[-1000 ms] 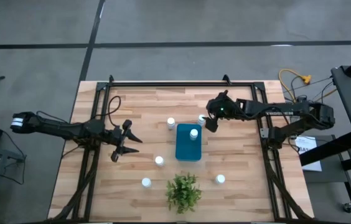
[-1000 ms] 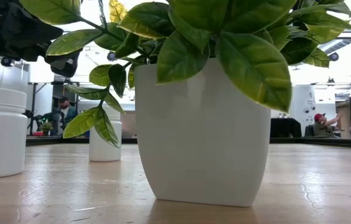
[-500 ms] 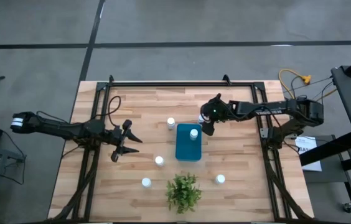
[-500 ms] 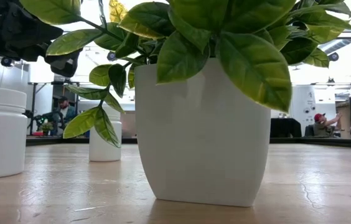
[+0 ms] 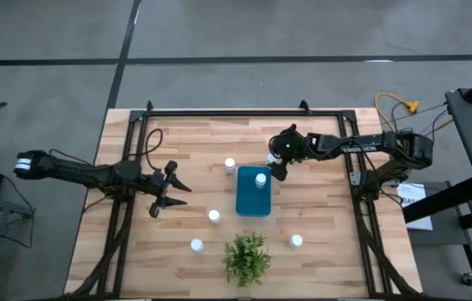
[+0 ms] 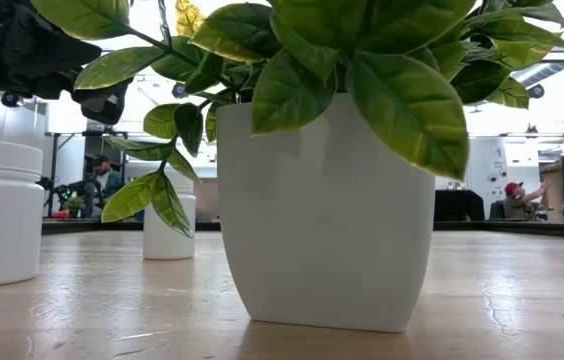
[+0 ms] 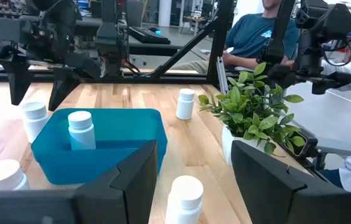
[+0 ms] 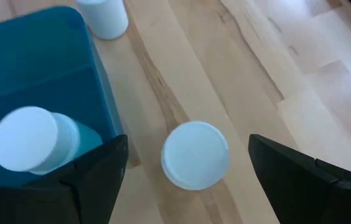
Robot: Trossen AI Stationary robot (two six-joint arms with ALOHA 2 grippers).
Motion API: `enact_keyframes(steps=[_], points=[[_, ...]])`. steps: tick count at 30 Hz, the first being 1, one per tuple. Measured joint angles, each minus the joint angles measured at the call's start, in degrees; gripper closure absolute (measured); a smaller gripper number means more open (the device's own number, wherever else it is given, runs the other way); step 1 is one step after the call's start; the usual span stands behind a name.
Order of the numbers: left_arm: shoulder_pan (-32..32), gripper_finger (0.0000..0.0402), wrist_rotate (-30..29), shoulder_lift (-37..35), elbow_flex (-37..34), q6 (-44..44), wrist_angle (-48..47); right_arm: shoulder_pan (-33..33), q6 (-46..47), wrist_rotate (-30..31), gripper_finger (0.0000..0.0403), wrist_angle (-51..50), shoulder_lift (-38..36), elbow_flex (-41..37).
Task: Pick and place pill bottles into a basket
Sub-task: Put the white pill bottle into the blue bin
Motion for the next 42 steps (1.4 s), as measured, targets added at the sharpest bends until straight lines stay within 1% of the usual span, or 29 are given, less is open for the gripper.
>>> enact_keyframes(steps=[8,14,24,32,37,42], points=[[-0.02,0.0214,0.0,0.02,0.0,0.0,-0.03,-0.53,-0.04,-0.33,0.0084,1.39,2.63,0.02],[-0.02,0.0214,0.0,0.02,0.0,0.0,-0.03,-0.98,-0.37,-1.66,0.009,2.94,5.14,0.02],[-0.05,0.0214,0.0,0.02,0.0,-0.01,0.03,-2.13,-1.1,-1.79,0.0104,3.08,5.27,0.02],[-0.06,0.0214,0.0,0.0,0.0,-0.04,0.04,-2.72,-1.18,-3.84,0.0124,4.45,6.38,0.02],[-0.04,0.0214,0.0,0.02,0.0,-0.04,0.14,-3.0,-1.33,-4.13,0.0137,4.34,7.82,0.0],[-0.04,0.0214,0.0,0.0,0.0,-0.04,0.34,-3.0,-2.01,-4.17,0.0165,4.9,8.52,0.0]])
